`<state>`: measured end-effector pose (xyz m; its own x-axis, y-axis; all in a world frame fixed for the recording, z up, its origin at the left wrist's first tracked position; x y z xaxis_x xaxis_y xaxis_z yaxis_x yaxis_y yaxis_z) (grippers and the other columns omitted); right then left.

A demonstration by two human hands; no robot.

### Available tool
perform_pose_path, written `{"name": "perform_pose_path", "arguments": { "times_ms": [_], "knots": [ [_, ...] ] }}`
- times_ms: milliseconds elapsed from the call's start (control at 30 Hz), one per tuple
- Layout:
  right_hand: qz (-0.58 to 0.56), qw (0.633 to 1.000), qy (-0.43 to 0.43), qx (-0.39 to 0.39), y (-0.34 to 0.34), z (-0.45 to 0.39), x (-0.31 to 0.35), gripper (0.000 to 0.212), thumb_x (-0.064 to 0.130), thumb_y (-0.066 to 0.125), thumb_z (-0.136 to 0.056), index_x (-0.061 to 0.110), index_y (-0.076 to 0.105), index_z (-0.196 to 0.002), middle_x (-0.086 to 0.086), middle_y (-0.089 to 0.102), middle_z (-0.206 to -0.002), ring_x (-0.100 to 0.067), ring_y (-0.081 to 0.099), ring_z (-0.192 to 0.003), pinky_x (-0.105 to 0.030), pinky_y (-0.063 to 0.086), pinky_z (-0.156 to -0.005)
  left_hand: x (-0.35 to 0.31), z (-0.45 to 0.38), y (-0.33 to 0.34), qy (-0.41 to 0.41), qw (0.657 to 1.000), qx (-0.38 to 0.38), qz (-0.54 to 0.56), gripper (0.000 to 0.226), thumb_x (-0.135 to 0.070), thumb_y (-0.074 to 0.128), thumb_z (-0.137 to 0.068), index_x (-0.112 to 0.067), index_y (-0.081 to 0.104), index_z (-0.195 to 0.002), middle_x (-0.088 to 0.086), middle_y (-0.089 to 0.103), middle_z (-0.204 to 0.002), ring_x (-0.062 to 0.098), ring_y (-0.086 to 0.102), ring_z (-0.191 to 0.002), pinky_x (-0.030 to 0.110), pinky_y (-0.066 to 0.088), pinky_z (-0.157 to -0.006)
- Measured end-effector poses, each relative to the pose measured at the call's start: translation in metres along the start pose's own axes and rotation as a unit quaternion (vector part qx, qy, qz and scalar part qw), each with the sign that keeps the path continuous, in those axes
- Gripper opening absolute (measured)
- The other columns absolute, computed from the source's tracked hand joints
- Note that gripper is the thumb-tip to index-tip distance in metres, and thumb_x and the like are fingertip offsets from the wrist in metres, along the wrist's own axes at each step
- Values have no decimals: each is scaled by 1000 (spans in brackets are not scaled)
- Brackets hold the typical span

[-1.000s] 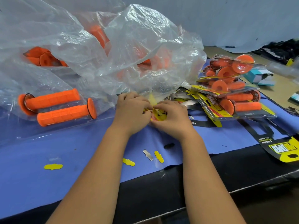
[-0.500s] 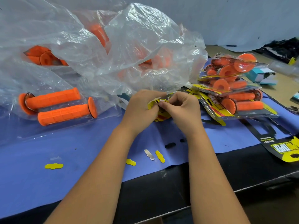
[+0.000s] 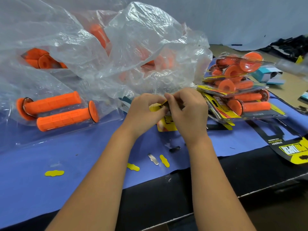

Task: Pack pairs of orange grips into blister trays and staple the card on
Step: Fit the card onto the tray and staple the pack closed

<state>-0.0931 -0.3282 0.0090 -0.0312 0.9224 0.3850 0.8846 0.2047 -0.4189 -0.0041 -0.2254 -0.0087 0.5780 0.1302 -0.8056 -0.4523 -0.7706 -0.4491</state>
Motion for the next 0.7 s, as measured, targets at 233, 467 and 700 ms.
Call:
{"name": "perform_pose_path", "arguments": {
  "times_ms": [233,467,700],
  "knots": [
    [48,996,-60,-44,2,4,13,21,24,69,-84,3,67,-87,-10,64,-83,-30,57,-79,-39,43,-74,0,4,-2,-30,989,-113,90,11,-27,61,-82,-31,72,-84,-11,70,-84,7,62,-83,30,50,-76],
    [121,980,65,-146,-10,3,8,42,16,65,-71,8,63,-112,-12,57,-117,-25,41,-114,-45,27,-100,-9,1,-6,-7,955,-217,202,22,-8,61,-92,-27,62,-81,-12,66,-72,6,61,-72,23,49,-70],
    [91,984,84,-128,-7,2,-2,12,6,60,-84,3,68,-93,-10,64,-87,-30,59,-81,-39,41,-79,2,-4,-27,-9,918,-323,232,9,-15,58,-95,-19,58,-87,-1,62,-73,1,54,-63,19,44,-60]
  ]
}}
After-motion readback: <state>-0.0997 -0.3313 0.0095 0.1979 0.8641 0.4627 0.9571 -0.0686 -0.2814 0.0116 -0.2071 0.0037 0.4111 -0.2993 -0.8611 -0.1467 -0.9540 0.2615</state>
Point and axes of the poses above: each hand's wrist, its own z-axis away from the middle knuckle, its own y-axis out of the palm, x = y × z, the point moved 2 cm from there along -z, towards the middle knuckle
